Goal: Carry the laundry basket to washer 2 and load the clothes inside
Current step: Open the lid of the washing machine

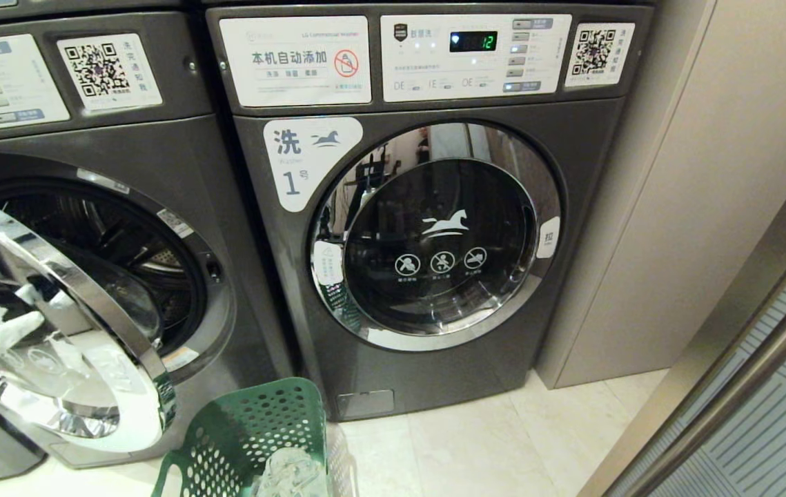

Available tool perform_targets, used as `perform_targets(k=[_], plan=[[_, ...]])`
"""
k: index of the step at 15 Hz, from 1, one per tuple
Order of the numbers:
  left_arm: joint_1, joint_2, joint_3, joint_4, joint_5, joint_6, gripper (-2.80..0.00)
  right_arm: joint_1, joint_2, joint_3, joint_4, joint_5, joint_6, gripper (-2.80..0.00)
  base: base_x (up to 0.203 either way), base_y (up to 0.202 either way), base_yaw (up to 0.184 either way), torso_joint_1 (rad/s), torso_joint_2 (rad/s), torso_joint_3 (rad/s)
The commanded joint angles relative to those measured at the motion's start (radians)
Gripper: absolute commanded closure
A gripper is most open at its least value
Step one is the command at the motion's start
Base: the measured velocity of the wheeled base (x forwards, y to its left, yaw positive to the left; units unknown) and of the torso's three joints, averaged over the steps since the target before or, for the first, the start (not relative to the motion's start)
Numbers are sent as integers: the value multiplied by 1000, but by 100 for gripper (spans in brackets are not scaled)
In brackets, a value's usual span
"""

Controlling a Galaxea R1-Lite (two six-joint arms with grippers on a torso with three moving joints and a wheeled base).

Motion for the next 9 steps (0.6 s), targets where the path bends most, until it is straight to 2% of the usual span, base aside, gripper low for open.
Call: perform_targets(k=[1,3,6,9], plan=[[43,-97,6,-6,82,-2,-280,0,0,0,1,1,-1,0,0,0,0,0,0,0],[97,-195,40,-8,120,-2,-280,0,0,0,1,1,-1,0,0,0,0,0,0,0],[131,-414,99,-12,169,-13,-280,0,0,0,1,1,-1,0,0,0,0,0,0,0],[133,-673,127,-14,291,-60,-280,0,0,0,1,1,-1,0,0,0,0,0,0,0]])
